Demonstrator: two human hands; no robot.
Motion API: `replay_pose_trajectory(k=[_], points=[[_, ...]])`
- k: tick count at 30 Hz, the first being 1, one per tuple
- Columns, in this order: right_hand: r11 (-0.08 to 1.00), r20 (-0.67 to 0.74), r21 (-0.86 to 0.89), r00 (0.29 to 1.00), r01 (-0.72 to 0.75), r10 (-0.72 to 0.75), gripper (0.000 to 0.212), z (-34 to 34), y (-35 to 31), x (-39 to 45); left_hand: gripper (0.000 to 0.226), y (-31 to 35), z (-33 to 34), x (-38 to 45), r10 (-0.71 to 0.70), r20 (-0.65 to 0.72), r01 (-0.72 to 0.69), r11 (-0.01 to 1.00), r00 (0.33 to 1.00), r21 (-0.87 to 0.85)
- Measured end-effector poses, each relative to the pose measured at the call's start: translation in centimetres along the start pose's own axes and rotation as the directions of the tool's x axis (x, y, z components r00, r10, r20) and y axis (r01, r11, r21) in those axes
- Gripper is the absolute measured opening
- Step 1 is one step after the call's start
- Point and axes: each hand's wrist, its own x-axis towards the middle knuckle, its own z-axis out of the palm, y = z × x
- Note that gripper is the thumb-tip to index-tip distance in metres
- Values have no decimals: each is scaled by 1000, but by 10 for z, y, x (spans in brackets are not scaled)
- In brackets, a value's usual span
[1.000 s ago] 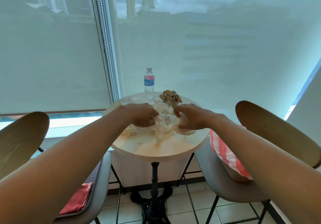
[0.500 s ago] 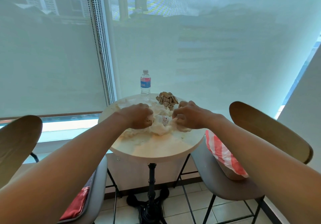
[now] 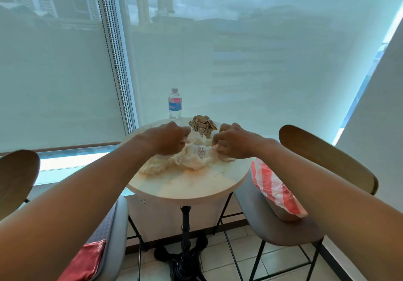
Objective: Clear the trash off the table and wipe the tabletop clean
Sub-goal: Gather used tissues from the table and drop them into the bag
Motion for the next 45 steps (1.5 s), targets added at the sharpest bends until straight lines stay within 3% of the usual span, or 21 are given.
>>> replay_pose_trajectory(k=[8,18,32,45], points=[[997,-73,71,997,-22,27,23,-22,45,-13,22,38,-20,50,62,-97,-66,997,993,-39],[987,-62,78,988,-137,142,21,-19,173,-56,20,130,4,149,181,-152,-191,980,972,-54],[966,122,138,971,-220,204,28,45,343,-115,17,272,89,283,157,148,-143,985,976,-99],[883,192,301,930,-361,314,26,137,389,-128,14,328,190,374,228,401,-217,973,887,-73]])
